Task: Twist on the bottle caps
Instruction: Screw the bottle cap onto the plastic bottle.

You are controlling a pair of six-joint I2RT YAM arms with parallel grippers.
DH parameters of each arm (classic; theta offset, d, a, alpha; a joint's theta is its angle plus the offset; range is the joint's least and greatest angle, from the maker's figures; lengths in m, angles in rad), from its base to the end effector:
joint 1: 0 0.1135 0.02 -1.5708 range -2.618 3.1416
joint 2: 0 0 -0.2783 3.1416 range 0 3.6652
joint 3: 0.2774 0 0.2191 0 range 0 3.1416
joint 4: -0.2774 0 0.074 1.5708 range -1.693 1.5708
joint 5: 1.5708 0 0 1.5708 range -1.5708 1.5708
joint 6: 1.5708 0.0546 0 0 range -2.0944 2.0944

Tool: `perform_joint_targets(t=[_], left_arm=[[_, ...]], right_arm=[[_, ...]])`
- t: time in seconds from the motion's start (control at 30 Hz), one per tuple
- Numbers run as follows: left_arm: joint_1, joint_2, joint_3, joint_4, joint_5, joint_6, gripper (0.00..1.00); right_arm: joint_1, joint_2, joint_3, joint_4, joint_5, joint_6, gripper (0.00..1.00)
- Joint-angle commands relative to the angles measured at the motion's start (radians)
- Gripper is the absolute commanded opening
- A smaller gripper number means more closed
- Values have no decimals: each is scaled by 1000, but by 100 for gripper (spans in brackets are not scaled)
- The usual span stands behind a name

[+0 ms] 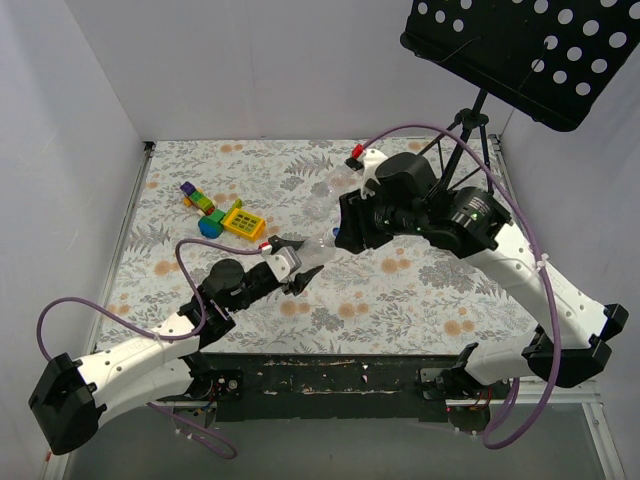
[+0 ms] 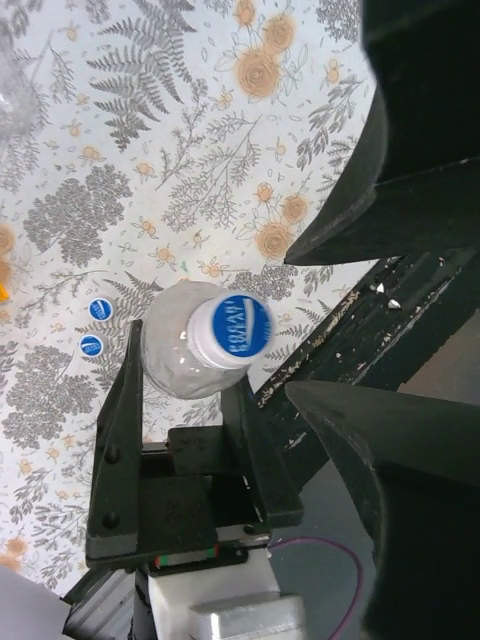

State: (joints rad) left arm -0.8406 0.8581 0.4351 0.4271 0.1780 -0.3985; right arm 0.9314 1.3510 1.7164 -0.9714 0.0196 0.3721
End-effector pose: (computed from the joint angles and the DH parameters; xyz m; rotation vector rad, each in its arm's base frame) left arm 0.1146 -0.1425 0.2928 0.5128 1.5985 -1.0964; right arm 0.1443 0.1923 0.4432 -0.6149 2.1835 0.7029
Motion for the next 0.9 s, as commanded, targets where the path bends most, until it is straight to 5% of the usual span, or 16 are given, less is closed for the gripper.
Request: perform_joint_targets(t=[0.0,0.17,0.43,0.87], left_arm=[[9,-18,39,-4,-23,-2,11],[14,19,95,-94,174,-33,11],[67,120,183,-174,552,-135,12],[81,165,195,-148,707,-189,12]], right_arm=[[4,-59,118,-53,36,-54,59],[4,-128,121,-61,-111,-368,65],[4,-234,-95,-107,-343,-809,65],[4,-251,-170,-63,-385,-984,60]])
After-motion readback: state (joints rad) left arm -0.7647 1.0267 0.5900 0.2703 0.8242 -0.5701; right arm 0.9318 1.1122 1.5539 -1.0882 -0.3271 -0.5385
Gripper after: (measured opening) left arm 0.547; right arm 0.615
